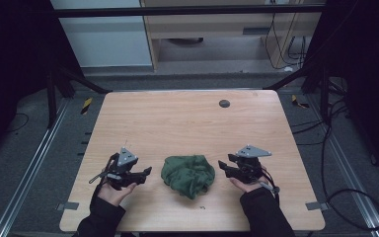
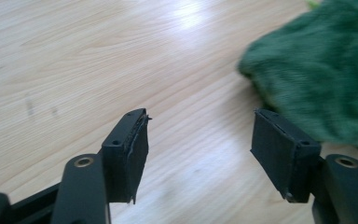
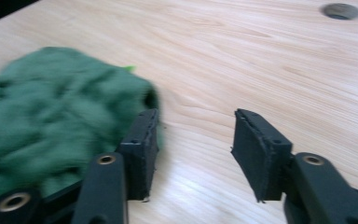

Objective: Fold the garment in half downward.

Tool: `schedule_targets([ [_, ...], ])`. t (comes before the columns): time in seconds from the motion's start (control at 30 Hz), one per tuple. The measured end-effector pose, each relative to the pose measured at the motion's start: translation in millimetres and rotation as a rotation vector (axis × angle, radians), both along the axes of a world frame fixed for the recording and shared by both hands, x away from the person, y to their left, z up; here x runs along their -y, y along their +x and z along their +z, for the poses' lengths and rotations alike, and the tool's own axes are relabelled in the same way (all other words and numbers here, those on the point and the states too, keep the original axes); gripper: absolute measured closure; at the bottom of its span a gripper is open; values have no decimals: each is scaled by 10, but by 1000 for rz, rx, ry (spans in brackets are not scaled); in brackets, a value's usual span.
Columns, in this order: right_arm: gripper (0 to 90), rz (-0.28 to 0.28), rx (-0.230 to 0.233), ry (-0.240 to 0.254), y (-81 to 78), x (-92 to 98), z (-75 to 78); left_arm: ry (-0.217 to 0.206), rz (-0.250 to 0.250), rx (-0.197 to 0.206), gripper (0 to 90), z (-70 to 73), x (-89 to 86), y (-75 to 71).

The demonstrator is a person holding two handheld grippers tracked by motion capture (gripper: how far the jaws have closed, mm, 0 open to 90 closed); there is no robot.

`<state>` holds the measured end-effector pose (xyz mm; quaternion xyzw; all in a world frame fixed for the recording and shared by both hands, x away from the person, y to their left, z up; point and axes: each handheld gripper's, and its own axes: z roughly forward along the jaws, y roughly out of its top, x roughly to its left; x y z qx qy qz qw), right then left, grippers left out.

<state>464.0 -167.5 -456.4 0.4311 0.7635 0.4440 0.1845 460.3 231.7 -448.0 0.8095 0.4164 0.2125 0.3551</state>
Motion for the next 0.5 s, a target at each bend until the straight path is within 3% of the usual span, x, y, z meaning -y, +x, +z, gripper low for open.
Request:
schedule_targets([
  [0.13, 418, -58, 14, -23, 42, 136, -28, -9, 33, 2, 337, -26, -141, 46],
  [0.33, 328, -108, 26, -29, 66, 327, -43, 9, 70, 4, 295, -79, -306, 107],
  [0.5, 292, -143, 10, -26, 77, 490, -73, 22, 100, 2, 271, -119, -433, 153],
])
